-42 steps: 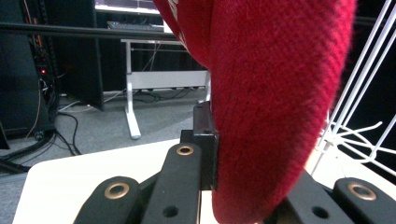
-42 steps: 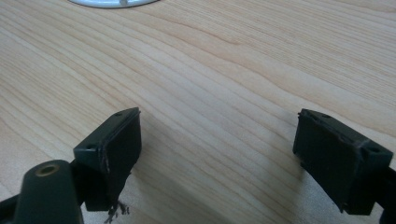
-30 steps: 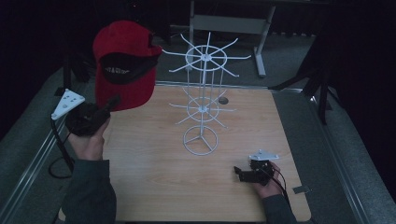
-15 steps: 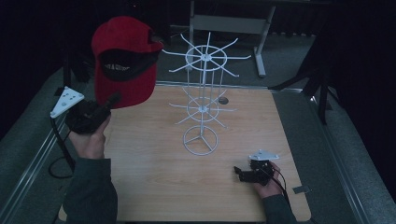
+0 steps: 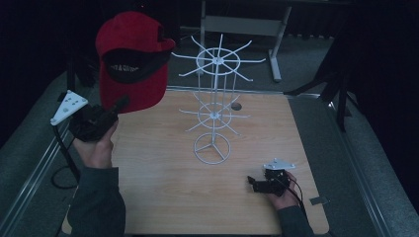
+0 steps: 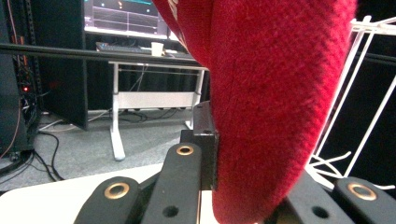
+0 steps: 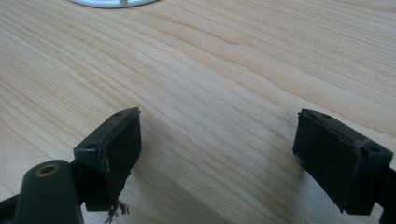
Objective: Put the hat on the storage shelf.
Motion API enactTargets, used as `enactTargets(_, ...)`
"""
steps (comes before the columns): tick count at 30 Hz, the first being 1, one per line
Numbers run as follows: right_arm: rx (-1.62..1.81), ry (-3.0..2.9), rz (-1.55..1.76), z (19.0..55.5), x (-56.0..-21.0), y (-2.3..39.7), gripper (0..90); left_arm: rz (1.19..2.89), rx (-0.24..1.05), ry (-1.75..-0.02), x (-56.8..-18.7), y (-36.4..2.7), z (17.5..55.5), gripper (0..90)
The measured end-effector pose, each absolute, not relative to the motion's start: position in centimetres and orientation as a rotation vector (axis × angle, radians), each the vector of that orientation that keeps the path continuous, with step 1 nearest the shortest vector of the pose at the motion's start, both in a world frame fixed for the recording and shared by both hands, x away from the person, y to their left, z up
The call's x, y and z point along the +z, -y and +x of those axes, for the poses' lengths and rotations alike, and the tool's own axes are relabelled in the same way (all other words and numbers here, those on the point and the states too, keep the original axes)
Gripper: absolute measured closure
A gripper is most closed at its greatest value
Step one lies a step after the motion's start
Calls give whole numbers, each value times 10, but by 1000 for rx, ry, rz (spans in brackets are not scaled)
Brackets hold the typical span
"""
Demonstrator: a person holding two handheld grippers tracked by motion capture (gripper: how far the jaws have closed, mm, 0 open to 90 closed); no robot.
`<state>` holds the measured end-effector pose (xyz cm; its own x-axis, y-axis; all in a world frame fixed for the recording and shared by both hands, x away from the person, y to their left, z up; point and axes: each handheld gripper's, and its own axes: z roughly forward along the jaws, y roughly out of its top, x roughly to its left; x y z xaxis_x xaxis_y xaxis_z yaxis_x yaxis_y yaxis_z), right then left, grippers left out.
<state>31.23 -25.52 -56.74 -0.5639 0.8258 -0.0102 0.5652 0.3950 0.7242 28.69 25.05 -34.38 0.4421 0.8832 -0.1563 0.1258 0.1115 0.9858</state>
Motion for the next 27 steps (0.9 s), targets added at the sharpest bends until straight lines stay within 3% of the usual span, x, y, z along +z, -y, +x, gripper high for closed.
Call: enactTargets(27, 972, -2290, 1202, 312, -567, 255, 151, 1352, 696, -939, -343, -248, 285, 855)
